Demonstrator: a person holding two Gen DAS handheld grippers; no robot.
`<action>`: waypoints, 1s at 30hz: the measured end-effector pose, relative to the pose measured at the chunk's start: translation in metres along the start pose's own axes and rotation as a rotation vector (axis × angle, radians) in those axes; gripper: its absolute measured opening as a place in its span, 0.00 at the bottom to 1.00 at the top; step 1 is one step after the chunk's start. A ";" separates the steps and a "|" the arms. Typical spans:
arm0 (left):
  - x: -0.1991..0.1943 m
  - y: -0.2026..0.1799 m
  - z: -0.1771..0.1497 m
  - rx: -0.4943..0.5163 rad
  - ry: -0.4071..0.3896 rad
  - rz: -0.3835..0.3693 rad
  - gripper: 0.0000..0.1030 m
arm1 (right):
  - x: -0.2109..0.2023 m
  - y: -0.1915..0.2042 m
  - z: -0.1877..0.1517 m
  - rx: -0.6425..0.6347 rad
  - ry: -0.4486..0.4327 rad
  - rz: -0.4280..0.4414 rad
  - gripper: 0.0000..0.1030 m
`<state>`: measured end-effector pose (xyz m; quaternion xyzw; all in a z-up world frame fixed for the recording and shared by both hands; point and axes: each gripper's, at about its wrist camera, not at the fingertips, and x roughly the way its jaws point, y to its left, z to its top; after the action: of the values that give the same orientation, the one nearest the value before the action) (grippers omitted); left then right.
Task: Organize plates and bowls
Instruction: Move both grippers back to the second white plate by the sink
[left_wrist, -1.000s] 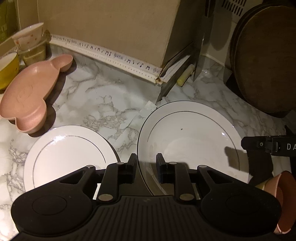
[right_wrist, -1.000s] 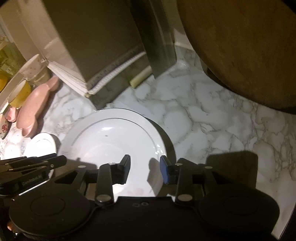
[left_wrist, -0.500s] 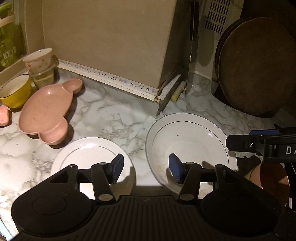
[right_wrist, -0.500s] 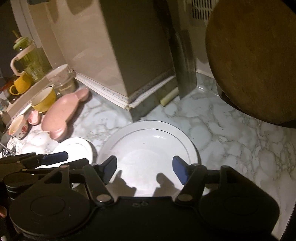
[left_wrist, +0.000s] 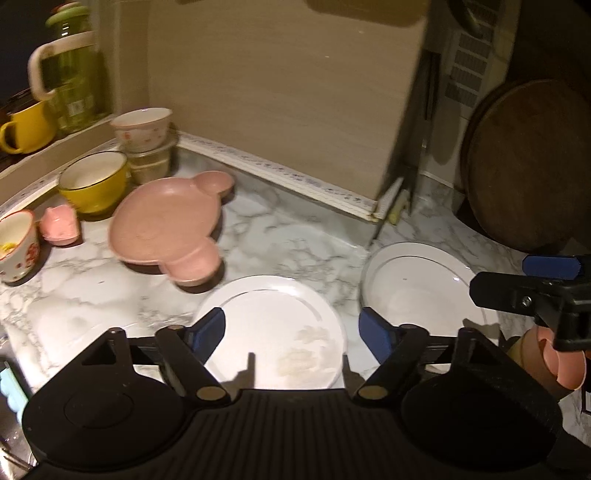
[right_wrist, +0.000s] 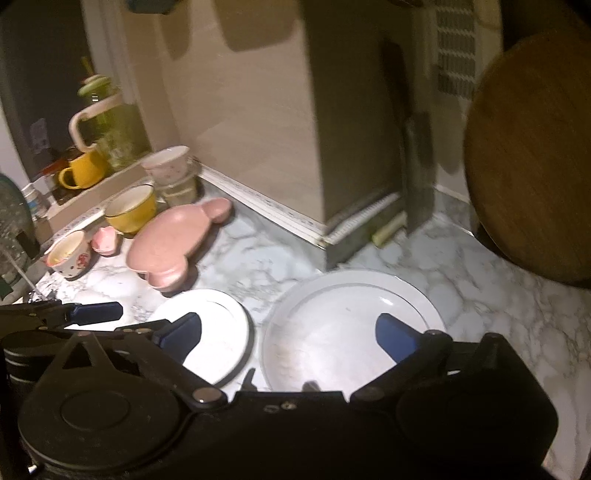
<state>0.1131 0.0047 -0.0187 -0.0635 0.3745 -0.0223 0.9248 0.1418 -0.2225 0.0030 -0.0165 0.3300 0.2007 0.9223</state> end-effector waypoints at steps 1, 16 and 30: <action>0.000 0.005 -0.001 -0.008 0.003 0.007 0.77 | 0.001 0.005 0.000 -0.014 0.001 0.009 0.99; 0.034 0.071 -0.015 -0.187 0.165 0.067 0.77 | 0.091 0.036 0.020 -0.014 0.227 0.075 0.94; 0.070 0.078 -0.019 -0.296 0.231 0.132 0.77 | 0.178 0.036 0.032 -0.107 0.424 0.151 0.69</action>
<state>0.1502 0.0736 -0.0909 -0.1710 0.4804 0.0863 0.8559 0.2717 -0.1201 -0.0781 -0.0823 0.5054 0.2783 0.8126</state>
